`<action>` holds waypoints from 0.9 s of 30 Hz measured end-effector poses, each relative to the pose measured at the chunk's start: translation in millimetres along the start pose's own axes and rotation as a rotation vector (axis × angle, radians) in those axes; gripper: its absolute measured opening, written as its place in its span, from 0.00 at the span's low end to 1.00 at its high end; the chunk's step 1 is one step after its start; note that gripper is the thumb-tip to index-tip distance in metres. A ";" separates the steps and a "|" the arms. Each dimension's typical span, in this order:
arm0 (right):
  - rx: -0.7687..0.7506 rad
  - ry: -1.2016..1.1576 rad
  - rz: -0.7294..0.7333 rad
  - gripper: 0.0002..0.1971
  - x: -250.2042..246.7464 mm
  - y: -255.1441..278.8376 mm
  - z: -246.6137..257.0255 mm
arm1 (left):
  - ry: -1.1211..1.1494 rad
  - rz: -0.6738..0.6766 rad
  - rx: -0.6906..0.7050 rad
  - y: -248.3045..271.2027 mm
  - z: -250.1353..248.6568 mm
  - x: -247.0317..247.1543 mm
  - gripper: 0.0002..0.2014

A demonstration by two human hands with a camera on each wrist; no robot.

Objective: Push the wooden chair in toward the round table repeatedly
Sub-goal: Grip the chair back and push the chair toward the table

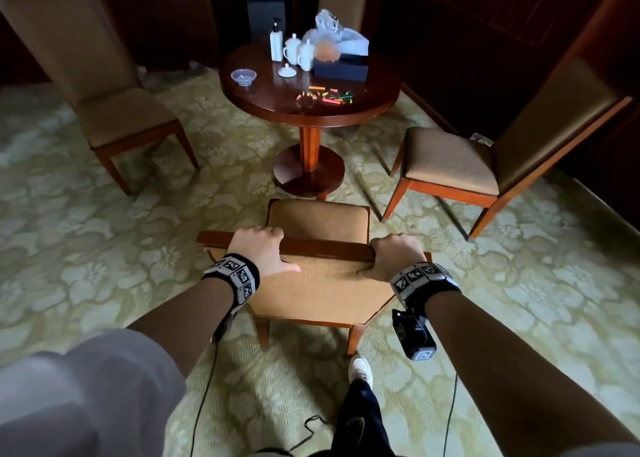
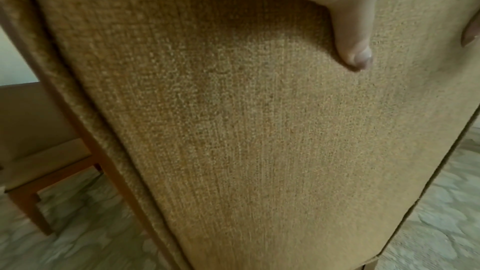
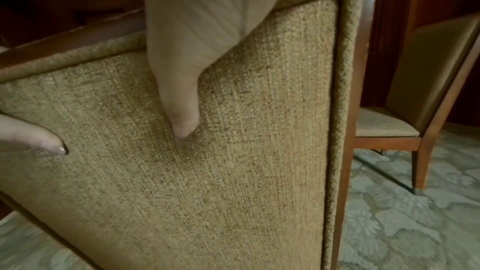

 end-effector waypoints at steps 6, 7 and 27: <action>-0.018 -0.022 -0.009 0.30 0.1 4.5 3.9 | 0.032 0.093 -0.058 1.2 -2.4 0.4 0.40; -0.024 -0.033 -0.009 0.30 -0.2 5.4 4.5 | 0.045 0.101 -0.072 1.8 -2.9 1.1 0.40; -0.178 -0.062 -0.069 0.34 -0.9 0.0 11.0 | -0.014 0.270 -0.100 -3.0 -1.1 10.5 0.31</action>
Point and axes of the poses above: each hand's wrist, its own y-axis away from the middle knuckle, its own x-axis out of the palm, z = x × y, the point moved 8 cm from there along -y, towards the middle knuckle, and after that the axes turned 5 degrees about -z, right-handed, at the moved point
